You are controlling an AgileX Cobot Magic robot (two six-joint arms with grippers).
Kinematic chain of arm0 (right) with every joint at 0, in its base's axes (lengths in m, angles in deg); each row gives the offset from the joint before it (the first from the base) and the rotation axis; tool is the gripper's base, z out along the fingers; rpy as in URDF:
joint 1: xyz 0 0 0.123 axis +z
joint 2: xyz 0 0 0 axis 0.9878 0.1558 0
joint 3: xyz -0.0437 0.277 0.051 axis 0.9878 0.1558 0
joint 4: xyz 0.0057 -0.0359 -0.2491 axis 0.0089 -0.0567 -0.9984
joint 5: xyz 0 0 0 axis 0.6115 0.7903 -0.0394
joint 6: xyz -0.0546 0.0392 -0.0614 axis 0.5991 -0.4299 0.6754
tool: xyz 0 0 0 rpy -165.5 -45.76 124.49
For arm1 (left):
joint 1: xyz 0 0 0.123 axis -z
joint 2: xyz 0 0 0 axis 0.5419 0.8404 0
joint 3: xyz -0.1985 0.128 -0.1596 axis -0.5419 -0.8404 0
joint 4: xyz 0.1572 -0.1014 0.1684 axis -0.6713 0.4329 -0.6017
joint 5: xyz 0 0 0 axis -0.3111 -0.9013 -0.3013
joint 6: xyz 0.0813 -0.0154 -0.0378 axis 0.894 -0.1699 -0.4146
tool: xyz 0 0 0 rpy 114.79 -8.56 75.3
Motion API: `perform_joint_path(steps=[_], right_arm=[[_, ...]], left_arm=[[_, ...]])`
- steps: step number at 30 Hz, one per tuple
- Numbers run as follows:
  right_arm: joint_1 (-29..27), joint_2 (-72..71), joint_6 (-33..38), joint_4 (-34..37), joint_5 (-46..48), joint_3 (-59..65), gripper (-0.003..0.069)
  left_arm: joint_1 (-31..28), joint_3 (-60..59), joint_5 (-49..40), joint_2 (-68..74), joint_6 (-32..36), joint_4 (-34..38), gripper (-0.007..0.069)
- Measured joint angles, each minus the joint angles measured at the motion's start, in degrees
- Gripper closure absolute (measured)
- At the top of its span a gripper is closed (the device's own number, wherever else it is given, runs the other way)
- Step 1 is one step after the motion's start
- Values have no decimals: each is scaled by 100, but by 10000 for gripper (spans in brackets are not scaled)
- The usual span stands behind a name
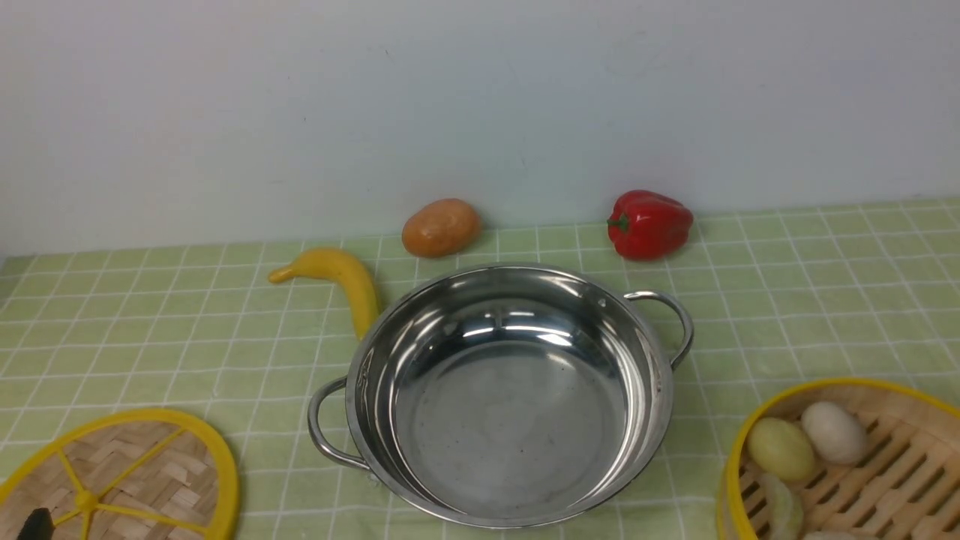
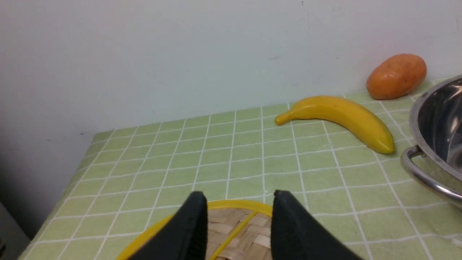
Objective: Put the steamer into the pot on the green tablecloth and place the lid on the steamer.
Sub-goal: 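Reach for and grasp the rim of the bamboo steamer holding the buns with the right gripper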
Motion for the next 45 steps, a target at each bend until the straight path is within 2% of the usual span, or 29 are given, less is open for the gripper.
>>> perform_joint_path(steps=[4, 16, 22, 27, 31, 33, 38, 41, 43, 44, 45], right_arm=[[0, 0, -170, 278, 795, -451, 416], [0, 0, -287, 1278, 892, -505, 416], [0, -1, -287, 1435, 1244, -524, 416], [0, -8, 46, 1273, 2582, -940, 416], [0, 223, 388, 838, 3676, -1418, 416], [0, 722, 553, 449, 4570, -1793, 416], [0, 1611, 659, 298, 5241, -2169, 416], [0, 2365, 1139, 646, 5011, -2276, 416], [0, 2934, 1655, 1477, 4803, -2282, 416], [0, 2986, 1701, 1477, 4802, -2282, 416], [0, 3369, 2067, 2189, 4805, -2282, 416]], left_arm=[[0, 0, 0, 0, 0, 0, 382], [0, 0, 0, 0, 0, 0, 382], [0, 0, 0, 0, 0, 0, 382], [0, 0, 0, 0, 0, 0, 382], [0, 0, 0, 0, 0, 0, 382], [0, 0, 0, 0, 0, 0, 382], [0, 0, 0, 0, 0, 0, 382], [0, 0, 0, 0, 0, 0, 382], [0, 0, 0, 0, 0, 0, 382], [0, 0, 0, 0, 0, 0, 382], [0, 0, 0, 0, 0, 0, 382]])
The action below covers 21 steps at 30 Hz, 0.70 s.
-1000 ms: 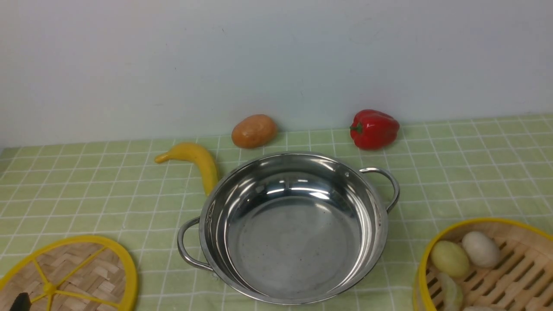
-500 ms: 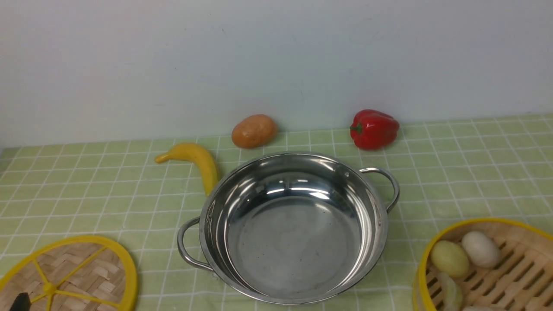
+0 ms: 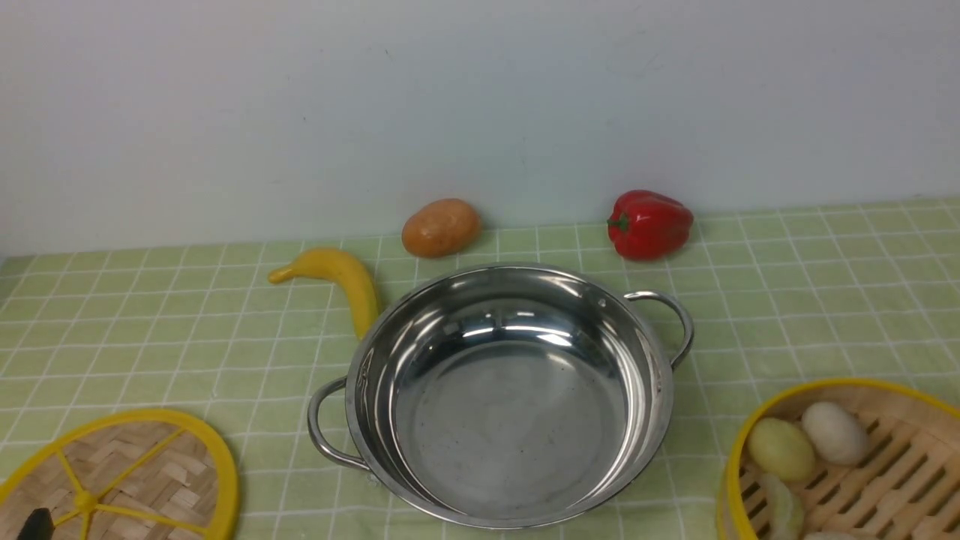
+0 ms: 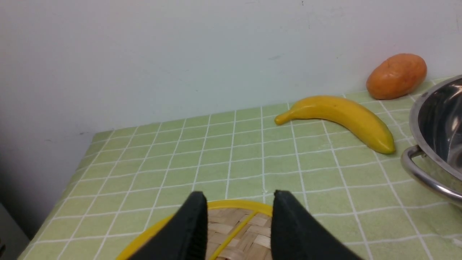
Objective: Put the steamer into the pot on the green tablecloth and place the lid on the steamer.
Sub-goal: 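Reach for and grasp the rim of the bamboo steamer holding the buns with the right gripper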
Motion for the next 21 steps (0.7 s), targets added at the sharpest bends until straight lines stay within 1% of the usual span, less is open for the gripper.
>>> perform_joint_path(steps=[2, 3, 4, 5, 6, 7, 8, 9, 10, 11, 12, 13, 15, 18, 19, 20, 21], right_arm=[[0, 596, 575, 868, 132, 0, 416], [0, 956, 1045, 1444, 254, 0, 416], [0, 1014, 1129, 1538, 272, 0, 416], [0, 1512, 1920, 2315, 409, 0, 416], [0, 1715, 2276, 2617, 432, 0, 416], [0, 1764, 2361, 2688, 430, 0, 416], [0, 2114, 3034, 3213, 430, 0, 416], [0, 2268, 3437, 3451, 424, 0, 416], [0, 2339, 3592, 3624, 424, 0, 416], [0, 2590, 4062, 4013, 412, 0, 416], [0, 2670, 4214, 4170, 412, -5, 416], [0, 2831, 4433, 4487, 418, -4, 416], [0, 3012, 4570, 4798, 445, -4, 416], [0, 3113, 4595, 4825, 456, -4, 416], [0, 3162, 4536, 4621, 435, -4, 416], [0, 3161, 4503, 4580, 431, -10, 416], [0, 3168, 4312, 4141, 375, -11, 416]], left_arm=[[0, 0, 0, 0, 0, 0, 382], [0, 0, 0, 0, 0, 0, 382], [0, 0, 0, 0, 0, 0, 382], [0, 0, 0, 0, 0, 0, 382], [0, 0, 0, 0, 0, 0, 382], [0, 0, 0, 0, 0, 0, 382], [0, 0, 0, 0, 0, 0, 382], [0, 0, 0, 0, 0, 0, 382], [0, 0, 0, 0, 0, 0, 382], [0, 0, 0, 0, 0, 0, 382], [0, 0, 0, 0, 0, 0, 382], [0, 0, 0, 0, 0, 0, 382], [0, 0, 0, 0, 0, 0, 382], [0, 0, 0, 0, 0, 0, 382], [0, 0, 0, 0, 0, 0, 382], [0, 0, 0, 0, 0, 0, 382], [0, 0, 0, 0, 0, 0, 382]])
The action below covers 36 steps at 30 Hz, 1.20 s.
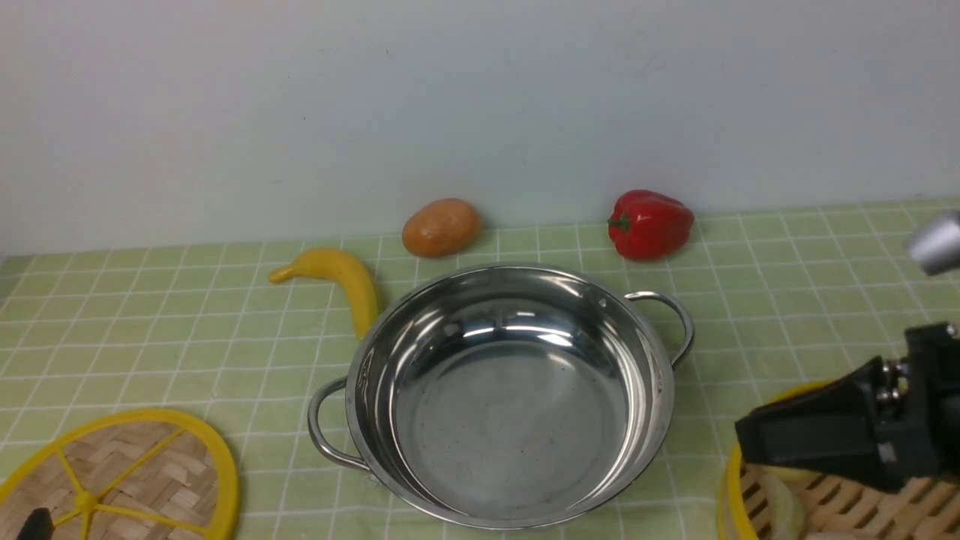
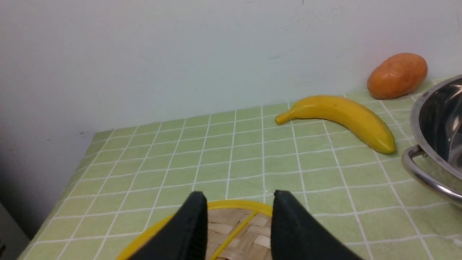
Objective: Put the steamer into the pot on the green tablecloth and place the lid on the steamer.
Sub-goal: 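Reach for and grasp the rim of the bamboo steamer holding the buns with the right gripper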
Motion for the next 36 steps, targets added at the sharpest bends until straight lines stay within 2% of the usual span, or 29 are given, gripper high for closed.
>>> perform_joint_path(steps=[2, 3, 4, 5, 6, 7, 9, 11, 12, 13, 15, 17, 21, 27, 36], right_arm=[[0, 0, -288, -520, -66, 0, 416], [10, 0, -751, -1185, -149, 0, 416], [17, 0, -807, -1349, -170, 0, 416], [155, 0, -1349, -2008, -335, 0, 416], [273, 0, -1595, -2405, -431, 0, 416], [307, 0, -1657, -2482, -474, 0, 416], [900, 0, -2517, -3489, -743, 0, 416], [1470, 0, -3083, -4067, -910, 0, 416], [1529, 0, -3202, -4173, -928, 0, 416], [1937, 0, -3543, -4443, -1081, 0, 416], [2321, 0, -3900, -4670, -1253, 0, 416], [2958, 0, -4578, -5037, -1605, 0, 416], [3276, 65, -5052, -5391, -1740, -14, 416], [3319, 607, -5387, -5928, -1745, -214, 412], [3319, 1695, -5420, -6114, -1752, -664, 408]], left_arm=[[0, 0, 0, 0, 0, 0, 382], [0, 0, 0, 0, 0, 0, 382], [0, 0, 0, 0, 0, 0, 382], [0, 0, 0, 0, 0, 0, 382], [0, 0, 0, 0, 0, 0, 382], [0, 0, 0, 0, 0, 0, 382], [0, 0, 0, 0, 0, 0, 382], [0, 0, 0, 0, 0, 0, 382], [0, 0, 0, 0, 0, 0, 382], [0, 0, 0, 0, 0, 0, 382], [0, 0, 0, 0, 0, 0, 382], [0, 0, 0, 0, 0, 0, 382], [0, 0, 0, 0, 0, 0, 382], [0, 0, 0, 0, 0, 0, 382], [0, 0, 0, 0, 0, 0, 382]])
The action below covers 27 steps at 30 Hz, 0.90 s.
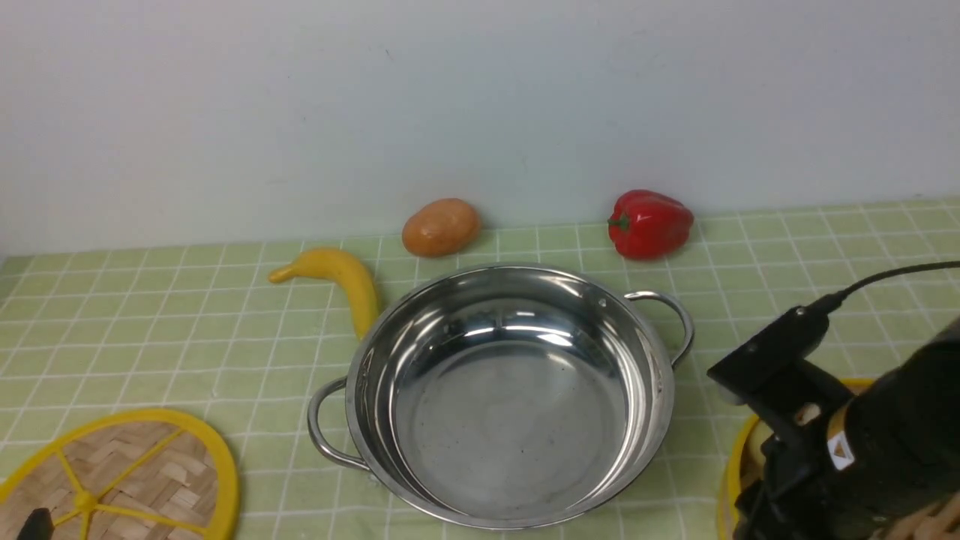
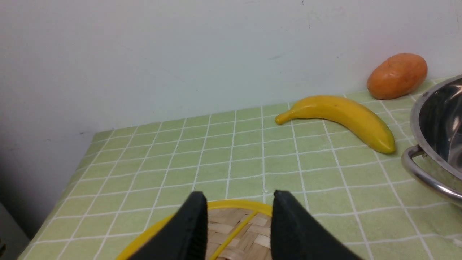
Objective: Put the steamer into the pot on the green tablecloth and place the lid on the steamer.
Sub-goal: 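Reach for and grasp the rim of the bamboo steamer holding the buns with the right gripper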
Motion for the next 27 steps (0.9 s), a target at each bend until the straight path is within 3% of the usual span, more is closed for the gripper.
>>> perform_joint_path(steps=[16, 24, 27], right_arm=[[0, 774, -25, -2, 6, -63, 406], [0, 887, -30, 35, 1, -101, 454], [0, 921, -49, 21, 94, -132, 504]], left_arm=[[0, 0, 0, 0, 0, 0, 382], [0, 0, 0, 0, 0, 0, 382], [0, 0, 0, 0, 0, 0, 382]])
